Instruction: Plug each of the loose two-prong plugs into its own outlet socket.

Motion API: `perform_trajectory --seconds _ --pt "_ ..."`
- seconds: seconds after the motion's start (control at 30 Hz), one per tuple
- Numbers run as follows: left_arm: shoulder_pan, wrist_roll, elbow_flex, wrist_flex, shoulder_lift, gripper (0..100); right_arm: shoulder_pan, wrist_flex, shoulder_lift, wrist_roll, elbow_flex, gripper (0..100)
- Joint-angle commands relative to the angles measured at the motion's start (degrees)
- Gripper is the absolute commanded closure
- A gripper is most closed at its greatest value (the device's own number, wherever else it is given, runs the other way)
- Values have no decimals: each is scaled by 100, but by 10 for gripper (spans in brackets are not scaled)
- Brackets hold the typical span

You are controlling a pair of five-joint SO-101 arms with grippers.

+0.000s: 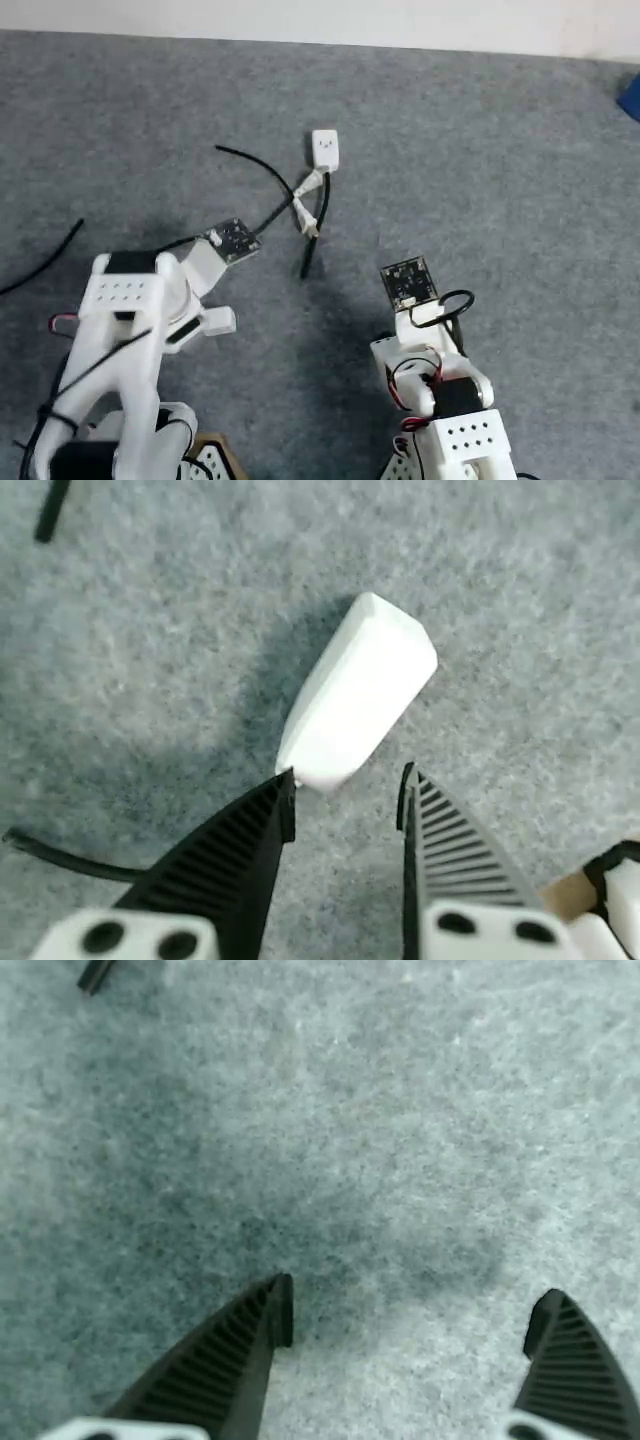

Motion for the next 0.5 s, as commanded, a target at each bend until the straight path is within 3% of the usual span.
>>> perform_trajectory --seconds 0.0,0.2,0.47 --pt "136 88 -558 -167 927 811 -57 22 40 53 -286 635" --pt "145 281 -1552 -308 2220 811 -57 22 40 53 -286 635" --pt "321 290 -2360 -308 2949 811 -57 22 40 53 -286 635"
